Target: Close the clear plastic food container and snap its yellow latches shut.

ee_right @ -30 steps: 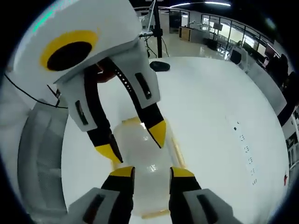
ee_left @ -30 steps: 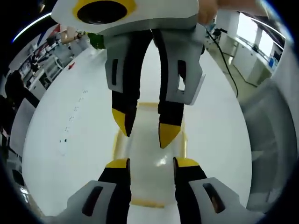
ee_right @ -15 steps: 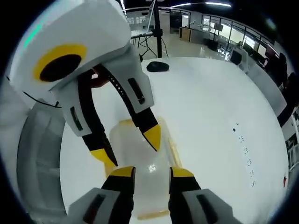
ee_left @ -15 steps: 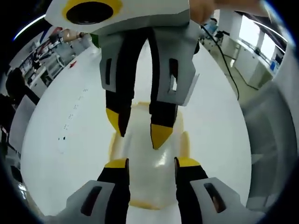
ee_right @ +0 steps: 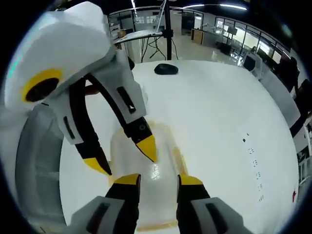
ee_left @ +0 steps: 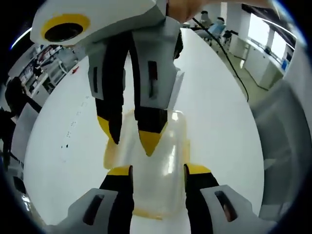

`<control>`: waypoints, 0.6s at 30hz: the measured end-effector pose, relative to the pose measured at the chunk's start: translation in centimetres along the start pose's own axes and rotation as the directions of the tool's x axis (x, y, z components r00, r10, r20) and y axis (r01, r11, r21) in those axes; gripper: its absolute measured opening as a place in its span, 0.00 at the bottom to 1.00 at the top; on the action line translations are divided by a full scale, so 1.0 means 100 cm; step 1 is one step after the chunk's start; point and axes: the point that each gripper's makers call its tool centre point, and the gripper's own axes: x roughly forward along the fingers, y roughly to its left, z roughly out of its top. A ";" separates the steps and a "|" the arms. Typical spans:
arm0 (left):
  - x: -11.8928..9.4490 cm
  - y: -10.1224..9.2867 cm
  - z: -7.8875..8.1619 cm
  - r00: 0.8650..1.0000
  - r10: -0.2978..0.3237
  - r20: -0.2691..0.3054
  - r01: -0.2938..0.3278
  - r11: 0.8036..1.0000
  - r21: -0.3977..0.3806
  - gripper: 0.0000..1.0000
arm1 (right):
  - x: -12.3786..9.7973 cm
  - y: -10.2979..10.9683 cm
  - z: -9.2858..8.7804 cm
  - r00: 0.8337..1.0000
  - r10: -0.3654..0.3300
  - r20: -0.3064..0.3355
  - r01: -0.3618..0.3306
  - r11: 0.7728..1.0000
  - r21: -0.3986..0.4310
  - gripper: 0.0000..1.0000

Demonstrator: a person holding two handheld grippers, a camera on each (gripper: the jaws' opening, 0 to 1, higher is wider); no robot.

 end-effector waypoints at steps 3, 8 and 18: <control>0.001 -0.003 0.001 1.000 0.010 0.010 -0.010 1.000 0.000 0.43 | 0.001 -0.002 0.002 1.000 0.003 -0.002 -0.003 1.000 -0.007 0.29; 0.000 -0.008 -0.001 1.000 0.022 0.021 -0.022 1.000 0.004 0.43 | 0.005 -0.001 -0.002 0.999 0.019 -0.030 -0.019 0.999 -0.028 0.31; 0.003 -0.009 -0.001 0.998 0.057 0.038 -0.058 0.998 0.016 0.48 | 0.008 -0.006 0.002 0.999 0.037 -0.029 -0.038 0.999 -0.032 0.39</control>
